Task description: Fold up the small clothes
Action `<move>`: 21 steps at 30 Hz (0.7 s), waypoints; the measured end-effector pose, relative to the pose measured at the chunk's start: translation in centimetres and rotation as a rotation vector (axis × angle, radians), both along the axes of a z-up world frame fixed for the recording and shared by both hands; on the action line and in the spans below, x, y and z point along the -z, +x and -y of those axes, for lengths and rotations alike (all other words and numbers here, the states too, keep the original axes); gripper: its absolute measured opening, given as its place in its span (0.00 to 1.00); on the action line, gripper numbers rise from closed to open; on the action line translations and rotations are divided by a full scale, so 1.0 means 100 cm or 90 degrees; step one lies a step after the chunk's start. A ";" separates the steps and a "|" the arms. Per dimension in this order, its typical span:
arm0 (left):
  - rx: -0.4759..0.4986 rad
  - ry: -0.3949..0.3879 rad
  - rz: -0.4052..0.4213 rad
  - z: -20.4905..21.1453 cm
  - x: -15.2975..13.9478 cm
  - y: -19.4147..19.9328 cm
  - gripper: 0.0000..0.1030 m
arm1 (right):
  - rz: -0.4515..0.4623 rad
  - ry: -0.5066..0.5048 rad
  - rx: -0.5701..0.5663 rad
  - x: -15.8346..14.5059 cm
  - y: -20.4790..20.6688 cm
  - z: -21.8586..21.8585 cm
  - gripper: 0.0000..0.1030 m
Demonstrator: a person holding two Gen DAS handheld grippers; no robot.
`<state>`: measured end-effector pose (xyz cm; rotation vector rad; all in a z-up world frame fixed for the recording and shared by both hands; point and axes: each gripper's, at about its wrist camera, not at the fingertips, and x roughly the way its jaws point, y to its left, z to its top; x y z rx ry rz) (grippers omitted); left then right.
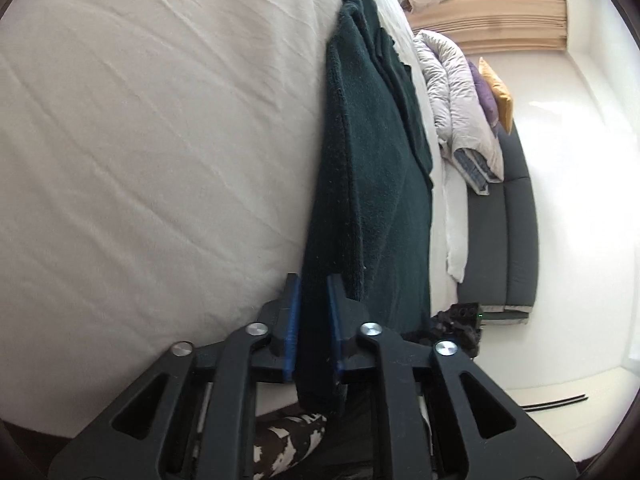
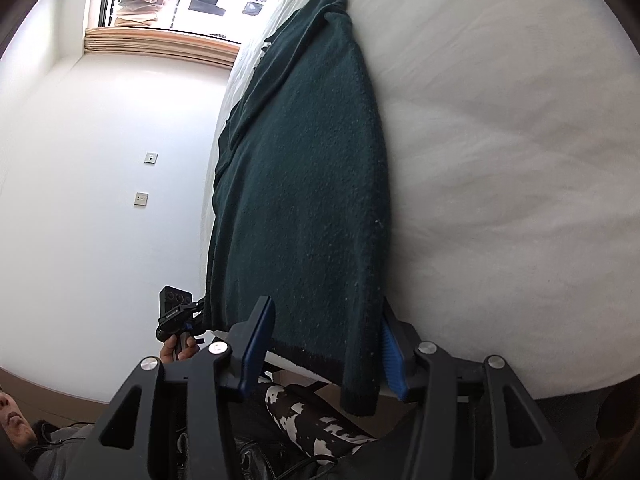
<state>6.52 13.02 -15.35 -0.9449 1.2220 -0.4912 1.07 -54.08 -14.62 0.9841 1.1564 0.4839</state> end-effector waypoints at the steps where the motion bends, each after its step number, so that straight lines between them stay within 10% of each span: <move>1: 0.000 -0.014 0.014 0.000 -0.002 -0.001 0.33 | 0.000 0.000 0.000 0.000 0.001 -0.001 0.52; 2: 0.003 -0.030 0.024 0.000 -0.004 -0.001 0.54 | 0.000 0.000 0.000 0.000 0.001 0.000 0.52; 5: 0.014 -0.026 0.049 0.009 -0.013 0.000 0.70 | 0.000 -0.001 -0.001 -0.001 -0.001 -0.001 0.52; 11: 0.048 0.047 0.041 0.035 -0.015 0.011 0.70 | 0.002 -0.004 -0.007 0.001 -0.003 -0.007 0.52; 13: 0.053 0.070 0.038 0.038 -0.016 0.012 0.57 | 0.003 -0.007 -0.011 0.000 -0.003 -0.011 0.50; 15: 0.066 0.099 0.015 0.043 -0.010 0.012 0.17 | 0.001 -0.018 -0.017 0.000 -0.003 -0.015 0.41; 21: 0.050 0.089 0.020 0.050 -0.007 0.011 0.04 | 0.003 -0.049 -0.013 -0.002 -0.003 -0.024 0.11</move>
